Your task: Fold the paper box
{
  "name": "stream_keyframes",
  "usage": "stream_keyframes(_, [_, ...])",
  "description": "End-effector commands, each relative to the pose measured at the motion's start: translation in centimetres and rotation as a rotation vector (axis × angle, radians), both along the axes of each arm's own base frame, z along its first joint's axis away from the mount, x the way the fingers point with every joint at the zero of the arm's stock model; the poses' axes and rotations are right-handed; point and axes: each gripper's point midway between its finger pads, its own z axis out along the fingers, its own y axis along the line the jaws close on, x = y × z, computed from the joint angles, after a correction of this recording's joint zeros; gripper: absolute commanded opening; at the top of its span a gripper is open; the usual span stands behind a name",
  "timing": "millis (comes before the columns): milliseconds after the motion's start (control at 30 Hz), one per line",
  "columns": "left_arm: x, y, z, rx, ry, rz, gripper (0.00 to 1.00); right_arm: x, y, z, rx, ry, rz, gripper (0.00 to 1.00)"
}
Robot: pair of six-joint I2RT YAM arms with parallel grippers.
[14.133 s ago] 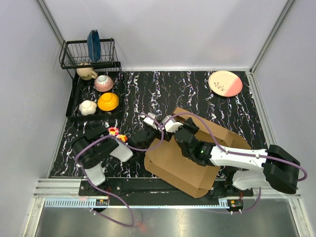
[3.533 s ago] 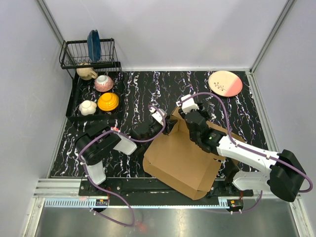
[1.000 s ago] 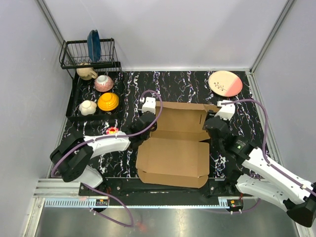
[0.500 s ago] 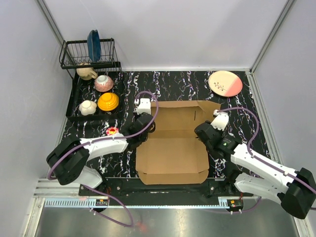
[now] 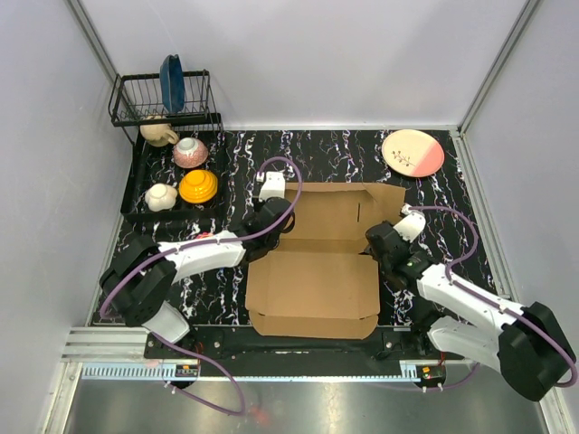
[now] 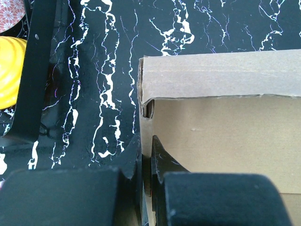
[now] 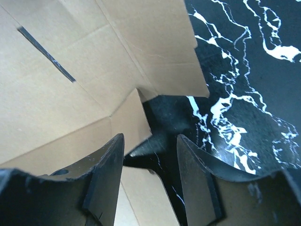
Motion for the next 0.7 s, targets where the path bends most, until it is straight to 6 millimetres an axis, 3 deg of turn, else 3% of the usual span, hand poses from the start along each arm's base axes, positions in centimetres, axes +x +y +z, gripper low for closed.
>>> stream_keyframes(0, [-0.5, 0.0, -2.1, 0.086, 0.082, -0.044, 0.00, 2.7, 0.9, 0.8, 0.063, -0.061, 0.007, 0.55])
stream_keyframes(300, [-0.4, -0.1, -2.2, 0.085, 0.082, -0.048, 0.00, 2.8, 1.6, -1.5, 0.075, 0.013, 0.055, 0.52])
stream_keyframes(433, [-0.5, -0.1, -2.4, 0.085, 0.084, -0.045, 0.00, 3.4, 2.1, -0.6, 0.083, -0.021, 0.080, 0.42])
stream_keyframes(467, [-0.5, 0.0, -2.5, 0.085, 0.084, -0.043, 0.00, 3.5, 2.3, -0.5, 0.080, -0.022, 0.095, 0.35])
stream_keyframes(667, [-0.6, -0.2, -2.2, 0.061, 0.073, -0.055, 0.00, 4.5, 5.2, 0.4, 0.162, -0.077, 0.219, 0.21])
